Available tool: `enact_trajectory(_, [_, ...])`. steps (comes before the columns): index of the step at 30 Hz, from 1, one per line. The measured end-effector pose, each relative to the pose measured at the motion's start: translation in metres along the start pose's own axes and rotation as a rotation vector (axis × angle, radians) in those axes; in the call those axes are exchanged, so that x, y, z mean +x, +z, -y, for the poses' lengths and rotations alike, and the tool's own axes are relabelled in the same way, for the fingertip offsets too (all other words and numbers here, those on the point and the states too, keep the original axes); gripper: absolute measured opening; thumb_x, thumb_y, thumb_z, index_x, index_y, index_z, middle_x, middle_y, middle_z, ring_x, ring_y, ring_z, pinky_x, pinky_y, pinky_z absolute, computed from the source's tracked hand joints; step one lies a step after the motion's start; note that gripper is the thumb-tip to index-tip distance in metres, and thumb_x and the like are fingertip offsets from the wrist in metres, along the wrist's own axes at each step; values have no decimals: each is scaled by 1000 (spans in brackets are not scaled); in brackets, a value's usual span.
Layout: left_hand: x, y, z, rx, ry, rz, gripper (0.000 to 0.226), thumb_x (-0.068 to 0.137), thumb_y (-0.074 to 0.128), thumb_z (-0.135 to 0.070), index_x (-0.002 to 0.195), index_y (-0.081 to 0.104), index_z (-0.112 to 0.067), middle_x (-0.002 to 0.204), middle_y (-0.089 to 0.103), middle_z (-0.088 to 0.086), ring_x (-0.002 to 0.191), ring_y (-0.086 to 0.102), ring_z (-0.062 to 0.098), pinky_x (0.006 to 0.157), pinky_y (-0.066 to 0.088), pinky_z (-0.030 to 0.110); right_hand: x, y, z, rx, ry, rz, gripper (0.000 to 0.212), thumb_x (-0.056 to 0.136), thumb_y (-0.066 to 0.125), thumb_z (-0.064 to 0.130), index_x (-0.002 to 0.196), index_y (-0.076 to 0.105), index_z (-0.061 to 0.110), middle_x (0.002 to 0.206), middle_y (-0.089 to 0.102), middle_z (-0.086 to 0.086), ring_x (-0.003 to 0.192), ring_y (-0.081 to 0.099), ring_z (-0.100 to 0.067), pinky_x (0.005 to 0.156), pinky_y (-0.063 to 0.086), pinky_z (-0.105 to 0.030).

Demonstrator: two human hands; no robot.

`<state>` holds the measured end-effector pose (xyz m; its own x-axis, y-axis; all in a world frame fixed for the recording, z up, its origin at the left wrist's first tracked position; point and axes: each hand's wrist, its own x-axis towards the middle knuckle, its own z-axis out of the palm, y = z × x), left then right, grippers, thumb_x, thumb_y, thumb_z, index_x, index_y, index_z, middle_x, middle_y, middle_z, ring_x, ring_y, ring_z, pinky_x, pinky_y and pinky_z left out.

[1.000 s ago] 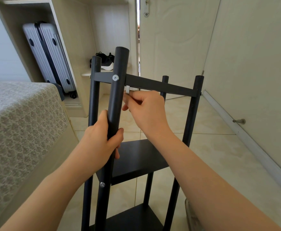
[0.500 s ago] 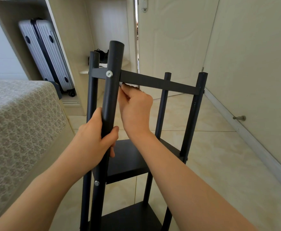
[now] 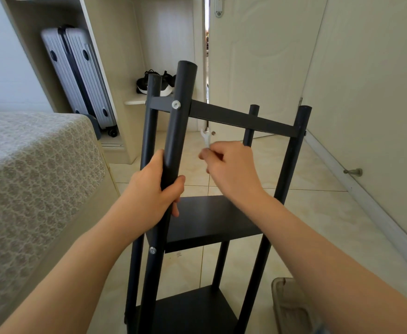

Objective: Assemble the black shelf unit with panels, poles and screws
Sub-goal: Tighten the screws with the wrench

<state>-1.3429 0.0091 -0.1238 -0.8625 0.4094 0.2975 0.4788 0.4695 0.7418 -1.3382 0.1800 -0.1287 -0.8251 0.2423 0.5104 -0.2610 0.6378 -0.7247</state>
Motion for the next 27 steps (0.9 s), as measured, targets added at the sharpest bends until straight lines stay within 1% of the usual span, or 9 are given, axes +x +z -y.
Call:
enact_trajectory(3, [0, 0, -1, 1, 10, -4, 21, 97, 59, -17, 90, 42, -27, 64, 67, 5, 52, 69, 15, 54, 51, 14, -9, -23, -12, -86, 108, 83, 28, 95, 55, 17, 79, 71, 0, 66, 64, -9, 58, 59, -21, 52, 44, -20])
enact_trajectory(5, [0, 0, -1, -1, 13, -1, 22, 96, 60, -17, 90, 42, -28, 65, 67, 6, 52, 69, 15, 55, 52, 14, -15, -39, -21, -139, 193, 130, 27, 95, 56, 17, 79, 72, 2, 65, 63, -4, 57, 57, -12, 48, 38, -11])
enact_trajectory(10, [-1, 0, -1, -3, 3, 4, 28, 94, 64, -17, 90, 41, -31, 64, 67, 6, 55, 70, 13, 56, 49, 9, -22, -72, -38, -222, 343, 89, 22, 94, 58, 18, 82, 74, 11, 69, 61, 3, 63, 54, -10, 57, 39, -18])
enact_trajectory(13, [-2, -1, 2, 30, -3, 19, 28, 93, 65, -16, 93, 41, -30, 68, 68, 9, 57, 71, 12, 55, 51, 12, -22, -87, -49, -218, 433, 40, 18, 91, 61, 17, 91, 77, 9, 88, 61, 3, 81, 51, -13, 70, 41, -23])
enact_trajectory(15, [-2, -3, 4, 28, -3, 25, 26, 94, 64, -14, 95, 42, -28, 71, 68, 10, 58, 71, 14, 60, 55, 18, -22, -92, -57, -190, 495, -3, 17, 90, 64, 16, 95, 77, 9, 97, 59, 1, 83, 50, -10, 71, 37, -22])
enact_trajectory(18, [-2, -4, 6, 0, 3, 28, 25, 94, 63, -12, 96, 44, -28, 70, 67, 11, 58, 71, 17, 64, 57, 28, -23, -99, -69, -125, 582, -41, 11, 85, 68, 13, 89, 77, 8, 98, 60, -2, 91, 49, -15, 79, 37, -28])
enact_trajectory(20, [-1, -4, 8, -8, 6, 25, 27, 94, 63, -11, 96, 43, -30, 69, 67, 10, 58, 71, 18, 61, 56, 25, -22, -102, -74, -58, 627, -45, 7, 82, 71, 13, 86, 75, 9, 105, 62, -4, 97, 52, -20, 82, 43, -33])
enact_trajectory(23, [0, -5, 9, -25, 10, 25, 30, 94, 63, -11, 95, 43, -33, 68, 67, 9, 58, 71, 19, 58, 56, 22, -18, -103, -76, 58, 654, -31, 13, 84, 72, 16, 94, 76, 8, 119, 63, -6, 115, 53, -26, 105, 44, -47])
enact_trajectory(27, [2, -6, 11, -13, 30, 39, 29, 94, 63, -12, 94, 43, -33, 69, 68, 6, 58, 71, 18, 60, 54, 21, -14, -104, -78, 292, 674, -41, 13, 87, 68, 13, 93, 76, 5, 126, 60, -9, 118, 53, -28, 101, 45, -42])
